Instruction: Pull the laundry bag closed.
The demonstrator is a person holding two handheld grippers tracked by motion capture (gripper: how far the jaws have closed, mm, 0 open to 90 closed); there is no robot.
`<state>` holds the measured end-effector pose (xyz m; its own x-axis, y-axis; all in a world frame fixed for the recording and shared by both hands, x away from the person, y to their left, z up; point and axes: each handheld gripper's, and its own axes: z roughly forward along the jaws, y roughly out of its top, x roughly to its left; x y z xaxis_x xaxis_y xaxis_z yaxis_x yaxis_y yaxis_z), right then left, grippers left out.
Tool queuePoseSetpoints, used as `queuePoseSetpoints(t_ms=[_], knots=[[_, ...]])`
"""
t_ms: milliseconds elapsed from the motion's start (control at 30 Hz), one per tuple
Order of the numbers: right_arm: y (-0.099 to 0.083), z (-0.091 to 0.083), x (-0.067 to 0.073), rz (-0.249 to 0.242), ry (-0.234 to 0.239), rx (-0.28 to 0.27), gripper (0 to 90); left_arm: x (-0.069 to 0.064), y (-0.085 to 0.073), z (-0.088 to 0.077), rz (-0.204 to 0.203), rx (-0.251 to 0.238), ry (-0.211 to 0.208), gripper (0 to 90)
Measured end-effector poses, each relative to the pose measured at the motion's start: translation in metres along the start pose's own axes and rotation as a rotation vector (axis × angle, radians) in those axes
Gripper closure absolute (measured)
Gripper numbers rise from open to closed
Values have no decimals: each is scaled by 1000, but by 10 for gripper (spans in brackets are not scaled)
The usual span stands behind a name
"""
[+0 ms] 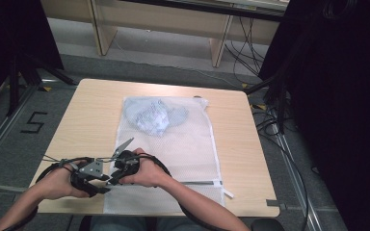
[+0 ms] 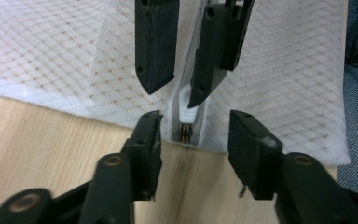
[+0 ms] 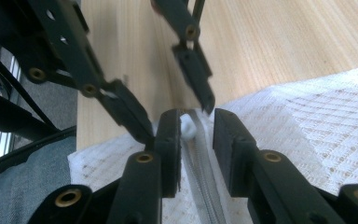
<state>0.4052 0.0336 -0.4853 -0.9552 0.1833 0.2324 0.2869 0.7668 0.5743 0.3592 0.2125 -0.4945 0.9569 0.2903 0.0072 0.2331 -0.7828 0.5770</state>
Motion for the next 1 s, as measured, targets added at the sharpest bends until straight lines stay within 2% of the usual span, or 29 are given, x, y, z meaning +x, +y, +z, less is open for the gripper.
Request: queuePoseSetpoints(t_ms=[33, 67, 133, 167, 200, 267, 300, 333, 400, 433, 467, 500, 567, 633, 667, 700, 767, 800, 833, 900, 967, 1000], knots=[[0, 0, 0, 0, 0, 0, 720, 0, 0, 0, 0, 0, 0, 518], [0, 2, 1, 0, 7, 10, 710, 1, -1, -1, 18, 21, -1, 496], [0, 3, 3, 13, 15, 31, 707, 2, -1, 2, 18, 15, 9, 483], [0, 4, 3, 5, 14, 31, 707, 3, -1, 3, 17, 17, -12, 479], [0, 5, 2, 7, 11, 31, 709, 3, -1, 3, 9, 11, -1, 479], [0, 6, 2, 16, 6, 38, 715, 3, -2, 5, -4, 1, -3, 479], [-1, 7, 0, 15, 5, 39, 771, 4, -2, 5, -6, 2, -3, 484], [-1, 7, 0, 15, 5, 39, 771, 4, -2, 5, -6, 2, -3, 487], [0, 7, 1, 8, 13, 26, 831, 5, -2, 7, -24, -5, -41, 495], [1, 7, 2, 19, 16, 28, 848, 5, -2, 7, -24, -5, -41, 501], [2, 6, 2, -7, 13, 22, 858, 6, -2, 7, -12, 1, -39, 505], [2, 6, 2, -7, 13, 22, 858, 5, -2, 6, -20, -2, -19, 505], [4, 6, 3, -19, 16, 17, 865, 6, -3, 6, -13, -12, -12, 513], [5, 5, 5, -8, 13, 26, 867, 5, -4, 6, -41, -23, -25, 518], [5, 4, 5, -6, 12, 21, 867, 6, -4, 5, -33, -17, -20, 519], [5, 4, 6, 16, 9, 9, 867, 5, -5, 5, -35, -24, 2, 518], [4, 2, 5, 0, 7, -6, 867, 6, -5, 2, -23, -20, 11, 509], [4, 1, 6, 23, 10, -13, 867, 5, -6, 2, -46, -31, 22, 498], [4, 0, 6, 24, 7, -29, 868, 6, -6, 1, -49, -23, 15, 488], [4, -4, 5, 50, 21, -43, 867, 6, -6, 1, -64, -49, 27, 451], [4, -6, 5, 50, 29, -54, 868, 8, -6, 2, -55, -52, 22, 426], [5, -10, 5, 76, 27, -56, 868, 8, -6, 3, -61, -64, 27, 376]])
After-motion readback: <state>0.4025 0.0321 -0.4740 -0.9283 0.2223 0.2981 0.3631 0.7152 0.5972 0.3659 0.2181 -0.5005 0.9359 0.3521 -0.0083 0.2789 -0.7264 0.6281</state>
